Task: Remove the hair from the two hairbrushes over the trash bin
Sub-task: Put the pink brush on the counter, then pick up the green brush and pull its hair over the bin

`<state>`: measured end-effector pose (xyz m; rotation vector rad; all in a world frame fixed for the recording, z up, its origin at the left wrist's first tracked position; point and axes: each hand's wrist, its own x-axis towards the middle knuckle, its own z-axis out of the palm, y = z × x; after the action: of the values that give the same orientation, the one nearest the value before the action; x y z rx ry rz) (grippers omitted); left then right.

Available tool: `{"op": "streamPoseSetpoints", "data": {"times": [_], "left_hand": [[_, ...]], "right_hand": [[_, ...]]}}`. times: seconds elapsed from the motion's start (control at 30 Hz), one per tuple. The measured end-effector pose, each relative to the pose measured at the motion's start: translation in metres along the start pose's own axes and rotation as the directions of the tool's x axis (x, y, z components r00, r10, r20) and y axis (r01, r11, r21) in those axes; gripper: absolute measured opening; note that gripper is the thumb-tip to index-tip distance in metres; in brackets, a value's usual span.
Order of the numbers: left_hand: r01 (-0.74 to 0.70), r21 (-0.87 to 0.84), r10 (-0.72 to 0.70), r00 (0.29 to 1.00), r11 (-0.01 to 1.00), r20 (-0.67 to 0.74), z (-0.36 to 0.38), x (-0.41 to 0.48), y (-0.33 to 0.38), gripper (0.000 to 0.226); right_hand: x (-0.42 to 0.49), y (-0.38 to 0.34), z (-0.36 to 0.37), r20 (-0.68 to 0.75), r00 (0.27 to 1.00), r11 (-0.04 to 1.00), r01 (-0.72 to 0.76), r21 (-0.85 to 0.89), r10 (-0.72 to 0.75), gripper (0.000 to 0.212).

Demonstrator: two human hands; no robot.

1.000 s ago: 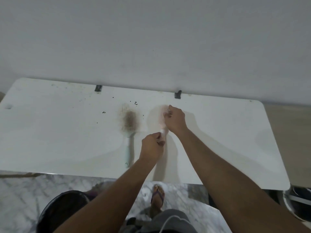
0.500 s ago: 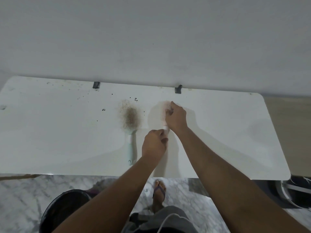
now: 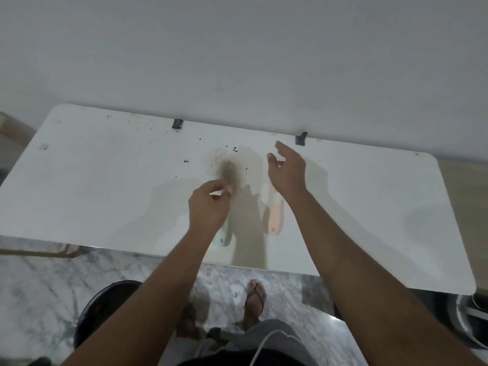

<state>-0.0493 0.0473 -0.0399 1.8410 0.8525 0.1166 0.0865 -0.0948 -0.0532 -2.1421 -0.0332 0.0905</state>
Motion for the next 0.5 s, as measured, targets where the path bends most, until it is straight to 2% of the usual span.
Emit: {"op": "streamPoseSetpoints", "data": {"times": [0.13, 0.23, 0.37, 0.5], "left_hand": [[0.086, 0.053, -0.085, 0.996, 0.995, -0.032, -0.021, 0.001, -0.024, 0.035], [0.100, 0.176, -0.109, 0.993, 0.979, 0.040, -0.014, -0.003, -0.037, 0.048], [0.076, 0.296, -0.112, 0.988, 0.952, 0.108, 0.001, -0.010, -0.036, 0.043], [0.003, 0.400, -0.063, 0.989, 0.916, 0.135, 0.009, -0.009, -0.035, 0.036]], "right_hand": [[-0.020, -0.011, 0.033, 0.149, 0.989, 1.000, 0.009, 0.005, -0.010, 0.043], [-0.031, -0.007, 0.055, 0.246, 0.969, 0.998, -0.025, -0.064, 0.040, 0.037], [-0.036, -0.005, 0.071, 0.267, 0.961, 0.995, -0.050, -0.091, 0.073, 0.007], [-0.037, -0.009, 0.076, 0.245, 0.966, 0.992, -0.063, -0.107, 0.087, 0.018]]}}
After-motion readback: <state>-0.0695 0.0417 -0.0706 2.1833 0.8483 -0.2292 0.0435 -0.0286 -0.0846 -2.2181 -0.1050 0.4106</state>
